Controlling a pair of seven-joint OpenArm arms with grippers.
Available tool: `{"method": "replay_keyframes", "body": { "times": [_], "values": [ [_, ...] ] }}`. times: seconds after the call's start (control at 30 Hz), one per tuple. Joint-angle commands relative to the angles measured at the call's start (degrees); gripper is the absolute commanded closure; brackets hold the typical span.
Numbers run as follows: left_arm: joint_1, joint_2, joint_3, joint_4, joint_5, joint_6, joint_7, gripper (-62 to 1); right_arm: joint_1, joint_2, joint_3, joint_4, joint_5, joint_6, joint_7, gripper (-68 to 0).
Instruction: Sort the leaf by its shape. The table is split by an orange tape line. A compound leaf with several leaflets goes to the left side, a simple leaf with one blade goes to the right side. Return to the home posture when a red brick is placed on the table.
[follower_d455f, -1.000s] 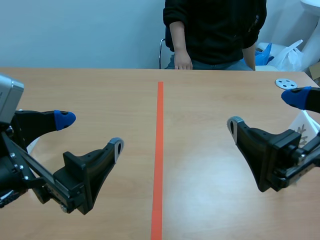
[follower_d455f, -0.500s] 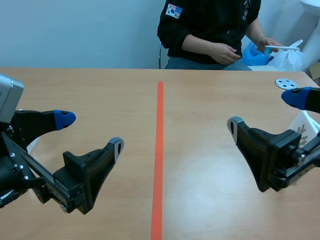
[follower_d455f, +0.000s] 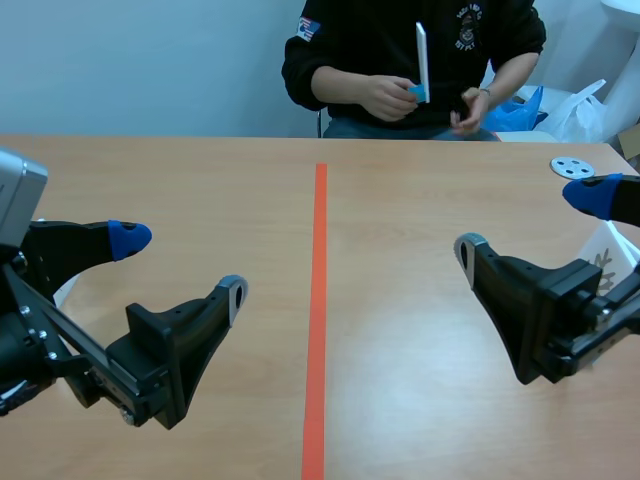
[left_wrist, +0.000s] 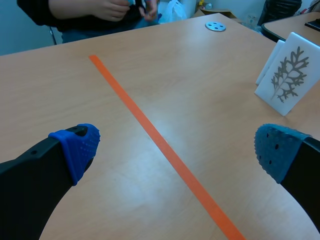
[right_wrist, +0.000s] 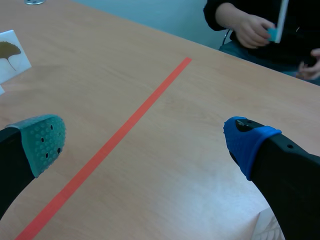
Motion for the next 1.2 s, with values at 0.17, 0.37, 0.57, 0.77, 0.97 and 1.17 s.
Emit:
{"method": "replay_keyframes", "body": {
  "times": [0.17,0.37,0.57,0.77,0.97,1.17],
  "values": [
    [0.15,0.13,-0.46,0.2,-0.57,-0.26,-0.98,-62.3,0.85,0.26,0.74,0.09,0.79,-0.15,0.9,-67.1],
    [0.15,0.13,-0.46,0.2,-0.57,-0.26,-0.98,-62.3,0.85,0.26,0.74,0.09,0.79,-0.15,0.9,-67.1],
    [0.15,0.13,-0.46,0.2,-0.57,-0.28,-0.98,-62.3,0.85,0.26,0.74,0.09,0.79,-0.15,0.9,-67.1],
    [0.15,0.13,-0.46,0.2,-0.55,-0.35,-0.96,-62.3,0.85,0.26,0.74,0.09,0.79,-0.15,0.9,-67.1],
    [0.13,0.13,-0.46,0.2,-0.5,-0.74,-0.92,-62.3,0.85,0.26,0.74,0.09,0.79,-0.15,0.9,-67.1],
    [-1.55,0.15,-0.39,-1.09,3.43,-0.76,-0.87,-62.3,0.85,0.26,0.74,0.09,0.79,-0.15,0.92,-67.1]
  ]
}}
